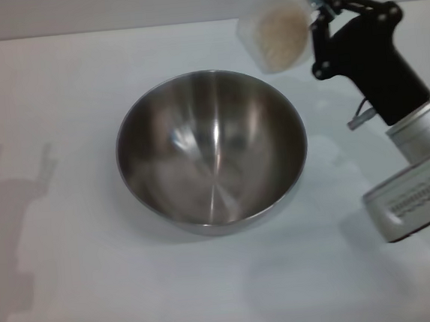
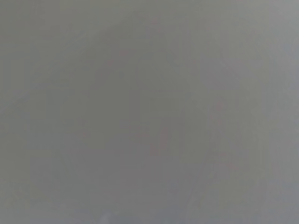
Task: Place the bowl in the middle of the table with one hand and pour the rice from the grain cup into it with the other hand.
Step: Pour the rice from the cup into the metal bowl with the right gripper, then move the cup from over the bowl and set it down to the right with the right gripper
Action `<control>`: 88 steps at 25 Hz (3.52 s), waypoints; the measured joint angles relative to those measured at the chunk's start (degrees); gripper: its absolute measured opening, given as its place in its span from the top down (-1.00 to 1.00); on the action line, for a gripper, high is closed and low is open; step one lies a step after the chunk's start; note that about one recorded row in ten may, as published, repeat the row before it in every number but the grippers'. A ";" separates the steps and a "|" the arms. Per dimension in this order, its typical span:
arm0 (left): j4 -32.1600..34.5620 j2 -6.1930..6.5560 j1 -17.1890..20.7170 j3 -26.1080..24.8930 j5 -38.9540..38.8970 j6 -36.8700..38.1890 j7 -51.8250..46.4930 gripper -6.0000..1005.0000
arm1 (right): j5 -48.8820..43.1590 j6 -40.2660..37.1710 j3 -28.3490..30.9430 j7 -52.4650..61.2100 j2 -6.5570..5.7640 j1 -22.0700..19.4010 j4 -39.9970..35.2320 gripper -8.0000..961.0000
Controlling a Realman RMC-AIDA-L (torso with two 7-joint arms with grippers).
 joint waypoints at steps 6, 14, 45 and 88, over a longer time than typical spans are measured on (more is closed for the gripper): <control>0.01 0.02 0.09 0.88 -0.01 -0.48 0.00 -0.67 | -3.04 3.55 -0.14 -16.56 0.07 0.14 2.69 0.96; -0.06 0.02 0.10 1.15 -0.01 -1.23 0.00 -0.67 | -7.51 7.25 -0.13 -32.81 0.06 0.06 4.84 0.96; -0.37 0.01 0.30 1.99 -0.01 -1.24 -0.09 -0.67 | -14.51 15.10 -0.12 -68.35 0.06 0.57 6.21 0.96; -0.53 0.01 -0.13 2.06 -0.08 -1.59 -0.52 -0.67 | -3.44 2.85 16.36 20.60 -0.07 -7.44 12.07 0.96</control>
